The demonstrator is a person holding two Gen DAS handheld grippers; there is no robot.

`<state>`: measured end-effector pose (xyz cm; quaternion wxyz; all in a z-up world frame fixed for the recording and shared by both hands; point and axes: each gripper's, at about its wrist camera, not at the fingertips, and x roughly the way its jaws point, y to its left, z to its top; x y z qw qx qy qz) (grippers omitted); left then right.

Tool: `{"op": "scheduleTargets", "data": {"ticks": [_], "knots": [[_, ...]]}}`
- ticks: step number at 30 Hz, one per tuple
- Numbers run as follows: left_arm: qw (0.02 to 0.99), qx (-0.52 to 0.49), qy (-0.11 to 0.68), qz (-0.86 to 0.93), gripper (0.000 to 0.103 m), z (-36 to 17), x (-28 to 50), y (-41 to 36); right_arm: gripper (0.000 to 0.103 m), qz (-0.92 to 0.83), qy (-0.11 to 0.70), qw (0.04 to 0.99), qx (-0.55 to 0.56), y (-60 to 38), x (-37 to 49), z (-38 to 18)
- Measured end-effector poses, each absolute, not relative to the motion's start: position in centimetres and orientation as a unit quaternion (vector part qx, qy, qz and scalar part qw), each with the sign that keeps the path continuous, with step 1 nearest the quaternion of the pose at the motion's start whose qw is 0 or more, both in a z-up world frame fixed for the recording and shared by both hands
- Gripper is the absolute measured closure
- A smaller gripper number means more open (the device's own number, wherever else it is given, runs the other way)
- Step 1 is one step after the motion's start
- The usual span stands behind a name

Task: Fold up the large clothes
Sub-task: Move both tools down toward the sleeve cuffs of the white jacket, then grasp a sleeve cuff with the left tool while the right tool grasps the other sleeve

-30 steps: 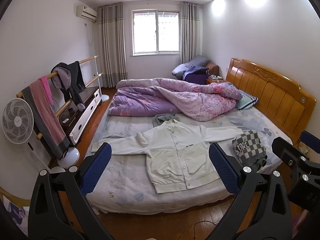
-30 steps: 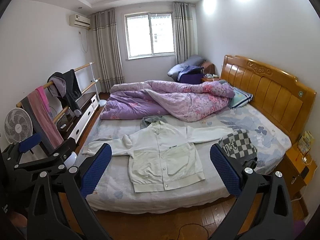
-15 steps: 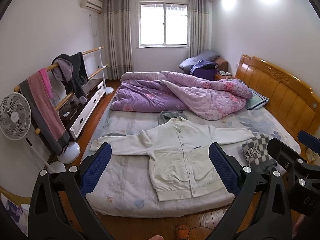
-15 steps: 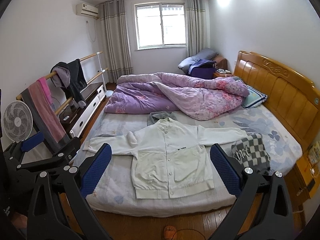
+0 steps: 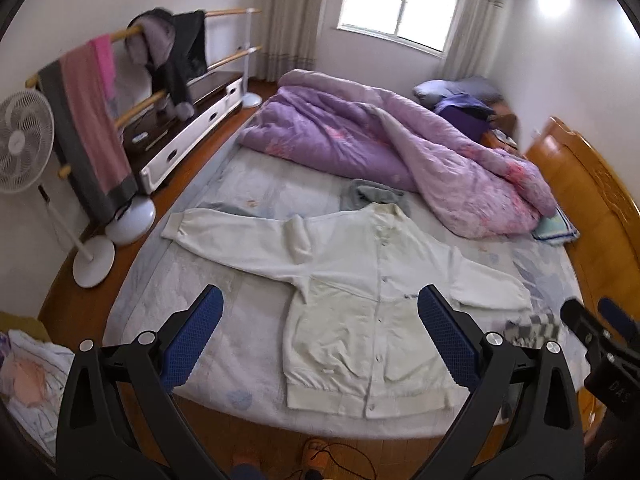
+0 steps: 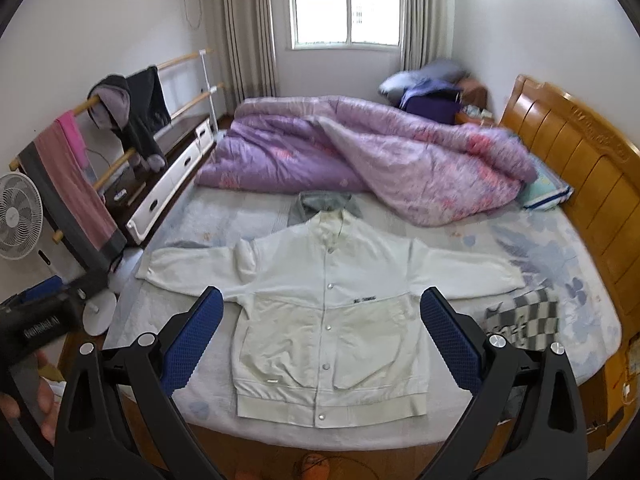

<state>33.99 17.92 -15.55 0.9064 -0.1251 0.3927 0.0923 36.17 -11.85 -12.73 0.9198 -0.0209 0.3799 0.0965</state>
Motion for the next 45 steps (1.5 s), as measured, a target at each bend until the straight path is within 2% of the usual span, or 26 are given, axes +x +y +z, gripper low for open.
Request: {"op": "scheduleTargets", "data": {"ticks": [5,9,20,28,30,34,36,38,39,40,41,42,44,45], "knots": [[0.886,-0.196,0.405,0.113,0.005,-19.3,39.0,24.4,0.008,0.09,0.421,0.902,-0.026,-9.1,42.5,-16.6],[0.863,-0.231,0.418,0.169,0.005,-24.3,43.5,32.5,0.008,0.082,0.447,0.89,-0.03,-5.4,47.6,-19.8],[0.778,-0.291,0.48,0.283,0.005,-42.4,52.7,56.7,0.008,0.055,0.528,0.847,-0.037,5.1,58.6,-32.9],[0.725,-0.395,0.472,0.309,0.007,-53.7,54.6,64.6,0.008,0.071,0.579,0.811,-0.039,10.2,63.6,-43.0],[0.709,-0.418,0.477,0.308,0.023,-56.3,55.2,65.7,0.008,0.08,0.586,0.805,-0.041,11.2,64.7,-45.5],[0.702,-0.413,0.481,0.324,0.03,-59.4,56.1,67.1,0.008,0.094,0.595,0.797,-0.041,12.7,66.7,-48.9],[0.695,-0.422,0.484,0.325,0.04,-60.7,56.3,67.7,0.008,0.103,0.599,0.794,-0.032,12.8,67.4,-50.2],[0.695,-0.42,0.482,0.329,0.042,-61.4,56.4,68.0,0.009,0.111,0.606,0.787,-0.019,12.7,68.0,-51.6],[0.699,-0.415,0.481,0.327,0.048,-61.6,56.6,68.0,0.017,0.117,0.61,0.783,-0.01,12.7,68.3,-52.2],[0.707,-0.407,0.48,0.324,0.054,-61.6,56.5,67.9,0.022,0.125,0.617,0.777,0.003,12.6,68.6,-53.0],[0.716,-0.411,0.473,0.309,0.072,-61.6,56.5,67.8,0.032,0.129,0.623,0.772,0.011,12.6,68.8,-53.5],[0.719,-0.418,0.467,0.302,0.081,-61.6,56.6,67.7,0.048,0.134,0.629,0.766,0.019,12.5,69.0,-54.1],[0.73,-0.407,0.458,0.304,0.09,-60.5,56.7,67.4,0.068,0.147,0.642,0.752,0.03,12.6,69.3,-55.6],[0.736,-0.398,0.454,0.306,0.09,-59.9,56.8,67.1,0.079,0.152,0.647,0.746,0.036,12.6,69.4,-56.2]]}}
